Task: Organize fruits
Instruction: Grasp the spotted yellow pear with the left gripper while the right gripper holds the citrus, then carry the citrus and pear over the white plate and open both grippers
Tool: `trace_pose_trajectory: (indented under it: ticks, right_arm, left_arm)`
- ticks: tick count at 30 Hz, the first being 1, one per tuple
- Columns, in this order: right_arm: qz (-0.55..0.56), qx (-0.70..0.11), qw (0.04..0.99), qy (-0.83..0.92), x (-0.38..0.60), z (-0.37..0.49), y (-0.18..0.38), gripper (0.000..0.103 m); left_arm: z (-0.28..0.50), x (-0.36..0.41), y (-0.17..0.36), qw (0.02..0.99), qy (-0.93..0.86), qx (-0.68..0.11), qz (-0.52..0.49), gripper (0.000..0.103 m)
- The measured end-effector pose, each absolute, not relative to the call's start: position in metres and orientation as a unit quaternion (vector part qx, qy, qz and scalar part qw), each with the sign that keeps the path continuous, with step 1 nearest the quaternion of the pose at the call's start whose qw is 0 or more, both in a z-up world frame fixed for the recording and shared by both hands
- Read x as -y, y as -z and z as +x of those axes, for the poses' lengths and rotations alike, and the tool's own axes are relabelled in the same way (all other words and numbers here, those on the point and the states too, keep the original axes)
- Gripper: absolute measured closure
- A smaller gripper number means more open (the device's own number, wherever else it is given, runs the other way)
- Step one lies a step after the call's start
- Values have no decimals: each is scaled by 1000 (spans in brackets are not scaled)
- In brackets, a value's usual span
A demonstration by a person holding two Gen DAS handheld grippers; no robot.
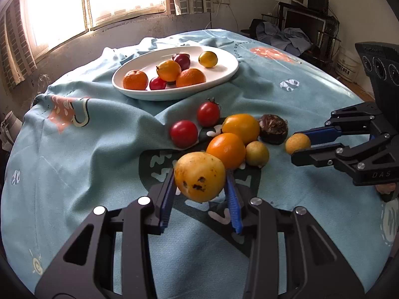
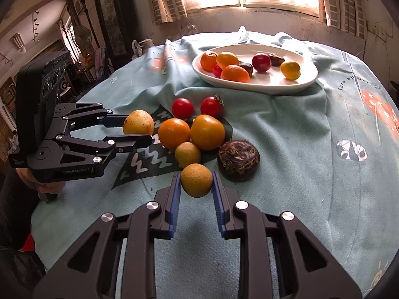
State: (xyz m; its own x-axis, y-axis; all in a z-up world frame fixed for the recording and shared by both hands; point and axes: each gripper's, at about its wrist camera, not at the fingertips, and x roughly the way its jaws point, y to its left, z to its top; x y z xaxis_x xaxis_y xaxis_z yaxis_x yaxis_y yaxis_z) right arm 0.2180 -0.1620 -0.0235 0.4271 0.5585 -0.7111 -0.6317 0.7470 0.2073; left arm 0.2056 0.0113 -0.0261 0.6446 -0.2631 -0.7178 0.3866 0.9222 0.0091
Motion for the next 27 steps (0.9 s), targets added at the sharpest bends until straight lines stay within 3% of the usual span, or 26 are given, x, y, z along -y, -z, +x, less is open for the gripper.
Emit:
trace_pose_trajectory:
  ticks: [9, 19, 20, 21, 22, 23, 27]
  right_arm:
    - [52, -326, 893, -305, 177, 279, -12, 77]
    - [81, -346, 900, -252, 174, 380, 7, 77]
    - [71, -345, 901, -254, 171, 382, 8, 72]
    - [59, -341, 905, -248, 168, 380, 6, 54]
    - [52, -334, 910, -239, 168, 376, 4, 45]
    - [51, -322, 915, -238, 170, 371, 1, 44]
    - [48, -311, 912, -262, 173, 353, -14, 44]
  left_arm:
    - [264, -11, -16, 921, 159, -355, 26, 64]
    - [391, -9, -20, 920, 99, -377, 35, 64]
    - [396, -8, -18, 920, 92, -378, 42, 63]
    - [397, -8, -16, 921, 82, -379, 45, 58]
    - [397, -10, -16, 921, 72, -380, 43, 29]
    - [393, -14, -19, 924, 62, -375, 33, 4]
    - [359, -27, -34, 936, 64, -347, -7, 3]
